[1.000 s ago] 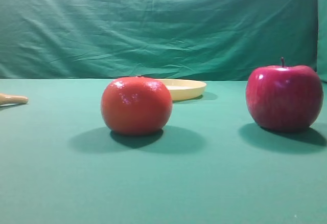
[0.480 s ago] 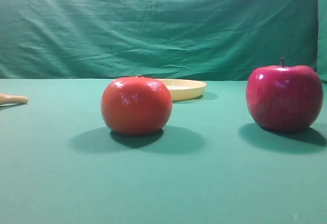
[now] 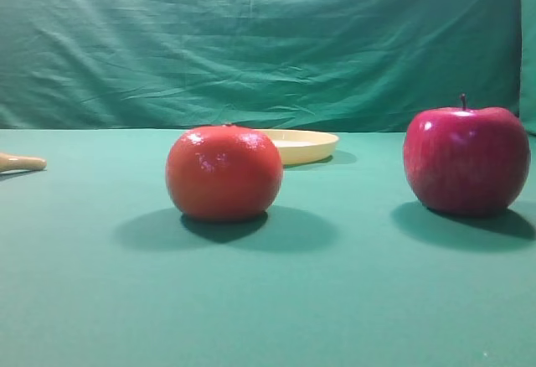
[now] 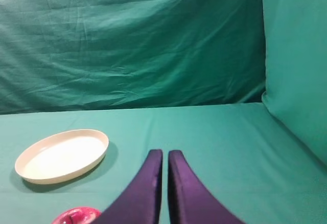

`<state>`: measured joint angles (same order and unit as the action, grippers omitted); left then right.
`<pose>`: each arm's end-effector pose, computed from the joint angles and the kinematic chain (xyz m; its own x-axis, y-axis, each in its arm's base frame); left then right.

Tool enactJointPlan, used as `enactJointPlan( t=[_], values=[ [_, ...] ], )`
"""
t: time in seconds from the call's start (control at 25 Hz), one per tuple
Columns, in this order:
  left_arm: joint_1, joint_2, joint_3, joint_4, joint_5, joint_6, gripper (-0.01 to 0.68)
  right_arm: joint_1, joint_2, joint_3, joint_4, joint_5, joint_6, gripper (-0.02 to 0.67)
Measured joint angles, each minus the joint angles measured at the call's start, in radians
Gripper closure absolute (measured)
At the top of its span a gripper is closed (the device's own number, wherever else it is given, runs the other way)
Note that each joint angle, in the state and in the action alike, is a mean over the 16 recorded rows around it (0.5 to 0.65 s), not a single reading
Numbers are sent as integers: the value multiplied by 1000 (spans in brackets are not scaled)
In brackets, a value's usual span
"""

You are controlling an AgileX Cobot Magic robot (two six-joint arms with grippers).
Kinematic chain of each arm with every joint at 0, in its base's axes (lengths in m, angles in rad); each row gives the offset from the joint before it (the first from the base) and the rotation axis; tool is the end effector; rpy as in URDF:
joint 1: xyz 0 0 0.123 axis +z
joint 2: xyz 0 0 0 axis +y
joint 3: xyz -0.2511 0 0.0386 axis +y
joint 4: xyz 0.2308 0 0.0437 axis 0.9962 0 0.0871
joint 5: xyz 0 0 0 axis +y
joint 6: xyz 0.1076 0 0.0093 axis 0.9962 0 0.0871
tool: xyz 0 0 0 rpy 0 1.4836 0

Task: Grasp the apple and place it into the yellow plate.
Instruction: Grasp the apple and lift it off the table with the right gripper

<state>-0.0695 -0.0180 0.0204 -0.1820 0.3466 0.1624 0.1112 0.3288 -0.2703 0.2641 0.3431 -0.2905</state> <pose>0.0827 -0.0124 0.1728 -0.2542 0.0087 -0.9671 0.1264 0.9917 -0.0243 0.1087 0.0217 0.2385 -0.2887 -0.0735 -0.9546 -0.2059 0.9785 -0.0130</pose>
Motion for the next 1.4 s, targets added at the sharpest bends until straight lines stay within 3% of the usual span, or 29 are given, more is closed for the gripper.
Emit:
enactJointPlan(
  t=[0.84, 1.4],
  values=[
    [0, 0, 0, 0, 0, 0, 516, 20, 549, -193, 455, 291, -552, 649],
    [0, 0, 0, 0, 0, 0, 516, 192, 817, -341, 333, 245, -454, 649]
  ],
)
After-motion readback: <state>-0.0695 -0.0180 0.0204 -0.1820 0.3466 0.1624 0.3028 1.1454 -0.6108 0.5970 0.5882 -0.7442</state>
